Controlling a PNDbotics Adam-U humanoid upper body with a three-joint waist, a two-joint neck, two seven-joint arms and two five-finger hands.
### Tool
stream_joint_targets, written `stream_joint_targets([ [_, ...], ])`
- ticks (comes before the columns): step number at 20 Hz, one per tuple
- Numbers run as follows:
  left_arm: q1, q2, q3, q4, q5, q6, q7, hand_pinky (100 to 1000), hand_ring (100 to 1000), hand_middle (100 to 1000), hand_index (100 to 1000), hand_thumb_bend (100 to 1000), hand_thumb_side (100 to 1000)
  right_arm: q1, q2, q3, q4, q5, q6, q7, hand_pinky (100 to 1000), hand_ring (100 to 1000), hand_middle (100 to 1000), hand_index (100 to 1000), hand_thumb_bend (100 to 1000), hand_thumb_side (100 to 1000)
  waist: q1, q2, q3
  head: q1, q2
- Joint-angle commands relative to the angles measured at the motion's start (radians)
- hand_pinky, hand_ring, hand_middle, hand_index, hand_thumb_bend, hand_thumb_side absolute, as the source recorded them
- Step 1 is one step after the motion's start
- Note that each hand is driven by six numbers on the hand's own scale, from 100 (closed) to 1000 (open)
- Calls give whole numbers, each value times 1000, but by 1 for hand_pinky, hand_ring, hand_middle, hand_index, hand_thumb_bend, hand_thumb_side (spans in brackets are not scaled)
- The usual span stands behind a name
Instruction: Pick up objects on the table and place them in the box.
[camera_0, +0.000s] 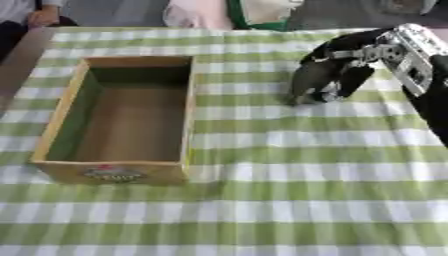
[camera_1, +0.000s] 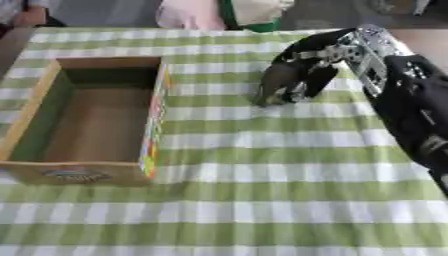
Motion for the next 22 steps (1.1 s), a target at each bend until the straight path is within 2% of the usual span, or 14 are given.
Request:
stream_joint_targets([
  [1,-13,8,0,-17,3,-3,-4,443,550,675,779,224,757,-17,-8,-13,16,23,3,-24,927,969,840,1000,298,524,2,-15,3,-4,-13],
  [3,-13,7,0,-17,4,-3,-5,443,550,675,778,224,759,-18,-3,-18,24,30,10,-50,923,961,823,999,259,512,2,-14,4,-4,-14],
  [4,-13,6,-1,-17,4,-2,-5,443,550,675,778,223,760,-18,-1,-20,27,33,14,-65,917,951,805,980,193,480,2,-14,4,-5,-15],
  [5,-13,6,-1,-17,4,-2,-6,443,550,675,778,223,760,-17,0,-21,30,36,18,-80,917,950,803,977,186,476,2,-14,5,-4,-15],
  [6,-13,6,-1,-17,5,-2,-6,443,551,675,778,222,761,-17,1,-21,32,38,21,-94,911,942,781,945,135,447,2,-13,5,-4,-15],
  [8,-13,6,-1,-17,5,-2,-7,443,551,675,778,222,761,-15,3,-20,35,38,24,-114,906,933,760,908,105,430,3,-14,5,-3,-13],
  [16,-11,7,-2,-17,4,0,-17,444,552,676,777,221,762,-20,7,-11,26,-29,20,-89,870,839,555,719,100,389,3,-17,1,2,-7],
  [22,-9,9,-2,-17,4,1,-22,445,553,676,778,225,758,-35,6,-12,8,-96,48,-37,835,761,460,614,100,224,2,-23,-4,5,-5],
])
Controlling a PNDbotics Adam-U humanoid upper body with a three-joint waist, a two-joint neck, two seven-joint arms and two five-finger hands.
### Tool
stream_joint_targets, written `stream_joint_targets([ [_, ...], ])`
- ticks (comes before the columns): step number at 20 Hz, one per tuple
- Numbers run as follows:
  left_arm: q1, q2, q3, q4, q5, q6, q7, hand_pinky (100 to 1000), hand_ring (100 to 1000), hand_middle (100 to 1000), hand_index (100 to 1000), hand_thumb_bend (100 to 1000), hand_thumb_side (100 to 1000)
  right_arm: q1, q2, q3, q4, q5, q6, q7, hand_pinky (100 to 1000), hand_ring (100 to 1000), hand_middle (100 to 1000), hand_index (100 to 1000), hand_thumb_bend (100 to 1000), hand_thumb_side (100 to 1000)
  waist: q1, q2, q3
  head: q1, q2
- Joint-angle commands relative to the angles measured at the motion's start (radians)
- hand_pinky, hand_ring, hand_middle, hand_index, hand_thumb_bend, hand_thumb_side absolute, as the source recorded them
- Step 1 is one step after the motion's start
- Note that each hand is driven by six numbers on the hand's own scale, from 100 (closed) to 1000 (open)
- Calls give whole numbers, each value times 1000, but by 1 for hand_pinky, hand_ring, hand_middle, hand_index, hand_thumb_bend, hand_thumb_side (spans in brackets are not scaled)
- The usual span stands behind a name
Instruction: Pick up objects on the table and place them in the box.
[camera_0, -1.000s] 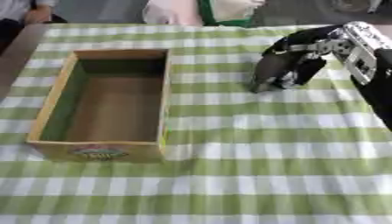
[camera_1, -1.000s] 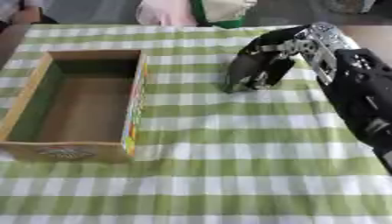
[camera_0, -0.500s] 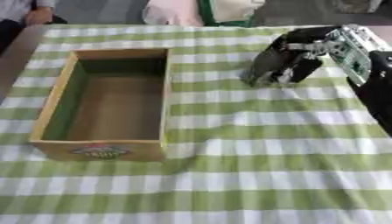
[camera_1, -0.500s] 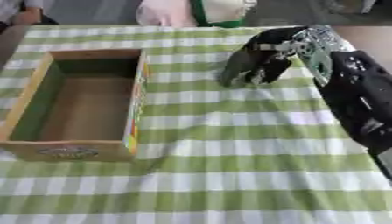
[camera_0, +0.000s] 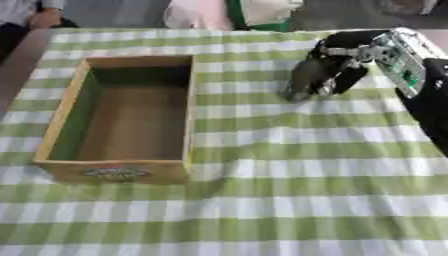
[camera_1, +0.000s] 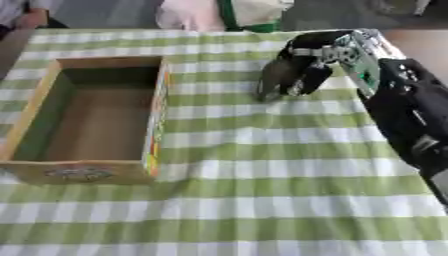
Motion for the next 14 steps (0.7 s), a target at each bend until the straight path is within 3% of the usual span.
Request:
stream_joint_targets([
  [1,-9,17,0,-17,1,-1,-5,445,553,676,778,226,759,-25,-17,0,-25,-33,17,25,830,752,445,595,100,215,-1,-25,-1,4,-3],
  [8,-10,17,0,-17,1,-1,-5,445,554,676,779,224,763,-27,-16,2,-43,-55,67,10,790,651,302,405,100,186,-4,-30,-1,6,-7],
  [14,-9,18,-1,-17,1,-1,-6,446,554,676,779,226,764,-44,-13,4,-81,-75,111,-38,764,589,233,320,100,193,-4,-36,-3,7,-3],
])
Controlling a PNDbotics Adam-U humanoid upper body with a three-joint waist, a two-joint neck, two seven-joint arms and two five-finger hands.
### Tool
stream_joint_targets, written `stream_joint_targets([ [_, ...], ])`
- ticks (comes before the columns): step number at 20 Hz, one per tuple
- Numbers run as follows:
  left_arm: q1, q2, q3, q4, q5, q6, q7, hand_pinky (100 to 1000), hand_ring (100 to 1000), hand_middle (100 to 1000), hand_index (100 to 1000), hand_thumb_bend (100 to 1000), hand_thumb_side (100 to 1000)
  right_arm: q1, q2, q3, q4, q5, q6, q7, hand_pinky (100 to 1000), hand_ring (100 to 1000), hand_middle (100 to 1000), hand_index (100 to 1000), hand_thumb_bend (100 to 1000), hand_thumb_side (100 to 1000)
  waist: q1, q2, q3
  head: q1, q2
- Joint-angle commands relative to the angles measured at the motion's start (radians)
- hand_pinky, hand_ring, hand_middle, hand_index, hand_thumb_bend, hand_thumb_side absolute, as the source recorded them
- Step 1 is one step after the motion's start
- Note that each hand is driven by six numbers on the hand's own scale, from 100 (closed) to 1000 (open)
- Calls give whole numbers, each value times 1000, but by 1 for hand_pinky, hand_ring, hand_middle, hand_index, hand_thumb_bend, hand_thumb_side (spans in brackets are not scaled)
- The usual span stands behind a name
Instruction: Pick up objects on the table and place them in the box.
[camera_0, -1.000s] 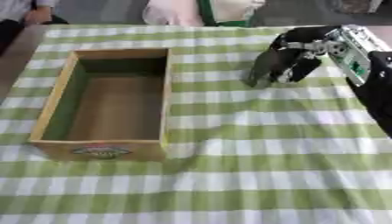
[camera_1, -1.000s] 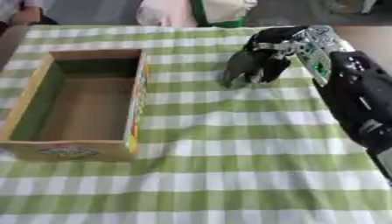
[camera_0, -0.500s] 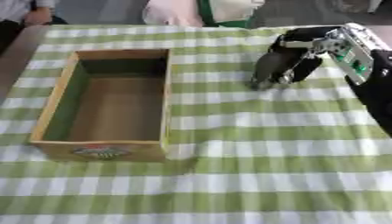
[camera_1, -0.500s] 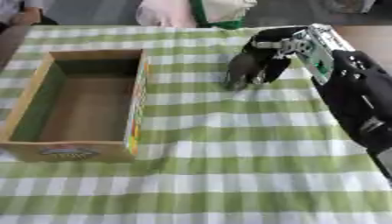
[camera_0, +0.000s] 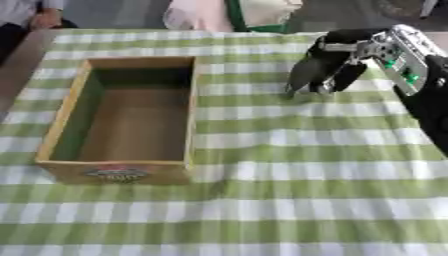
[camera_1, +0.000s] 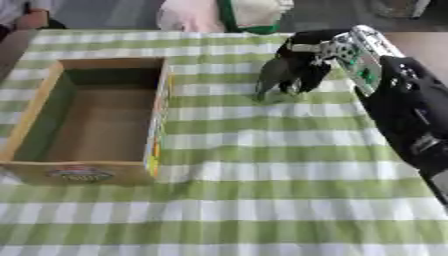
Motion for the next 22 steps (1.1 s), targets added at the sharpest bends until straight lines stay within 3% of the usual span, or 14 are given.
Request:
stream_joint_targets([
  [1,-9,18,2,-17,1,-1,-6,446,555,676,779,227,765,-36,-17,-3,-48,-20,24,-34,760,580,224,306,100,192,0,-29,-1,3,-3],
  [7,-9,20,2,-17,1,-1,-6,447,555,676,779,226,766,-56,-21,3,-104,-45,40,-75,747,526,180,255,100,212,-3,-37,-1,3,0],
  [13,-11,23,-1,-17,2,-3,-8,448,557,676,779,231,760,-100,-5,8,-181,-114,56,-67,745,510,173,251,100,222,-9,-52,-1,-2,10],
  [22,-18,23,-9,-17,8,-7,-18,449,559,676,780,238,753,-171,117,42,-325,-191,135,-14,741,501,175,252,100,229,-16,-76,18,-40,21],
])
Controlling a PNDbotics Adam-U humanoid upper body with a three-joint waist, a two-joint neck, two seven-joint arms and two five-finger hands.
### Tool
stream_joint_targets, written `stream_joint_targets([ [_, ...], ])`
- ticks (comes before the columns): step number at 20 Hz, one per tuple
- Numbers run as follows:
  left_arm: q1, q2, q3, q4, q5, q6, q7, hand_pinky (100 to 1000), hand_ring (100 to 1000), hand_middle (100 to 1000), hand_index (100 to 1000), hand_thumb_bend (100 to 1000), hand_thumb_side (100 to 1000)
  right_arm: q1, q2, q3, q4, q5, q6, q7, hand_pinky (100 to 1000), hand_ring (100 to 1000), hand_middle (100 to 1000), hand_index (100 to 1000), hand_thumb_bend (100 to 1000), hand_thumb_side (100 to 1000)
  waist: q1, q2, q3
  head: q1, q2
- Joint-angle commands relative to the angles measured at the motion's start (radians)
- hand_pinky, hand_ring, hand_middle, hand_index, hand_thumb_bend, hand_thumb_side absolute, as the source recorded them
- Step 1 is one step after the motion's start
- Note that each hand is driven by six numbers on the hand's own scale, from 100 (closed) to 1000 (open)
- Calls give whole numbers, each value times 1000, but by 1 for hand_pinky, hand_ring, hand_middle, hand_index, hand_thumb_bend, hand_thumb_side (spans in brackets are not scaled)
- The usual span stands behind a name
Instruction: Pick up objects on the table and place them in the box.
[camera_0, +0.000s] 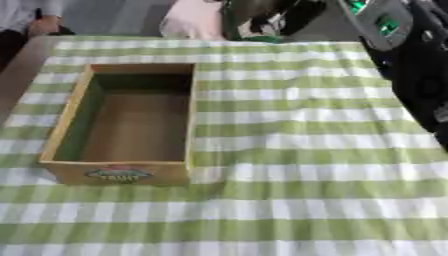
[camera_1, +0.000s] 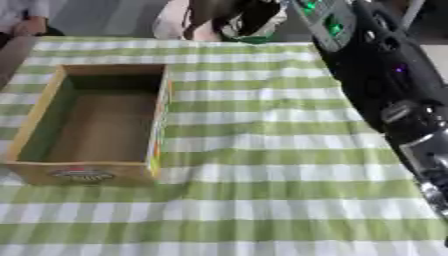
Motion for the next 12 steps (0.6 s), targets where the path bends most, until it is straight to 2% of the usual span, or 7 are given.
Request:
stream_joint_targets([
  [1,-15,23,-2,-17,7,-3,-6,450,559,676,780,239,752,-43,38,4,-52,-20,25,15,740,501,176,253,100,230,1,-27,7,-17,8],
  [9,-27,16,-9,-17,15,-9,-14,450,560,676,780,245,753,-71,193,22,-64,-7,49,40,736,499,178,257,100,239,-8,-24,31,-92,1],
  [12,-31,14,-11,-17,18,-13,-15,450,560,676,780,248,752,-73,235,22,-49,4,58,41,734,497,178,258,100,241,-14,-20,42,-105,-7],
])
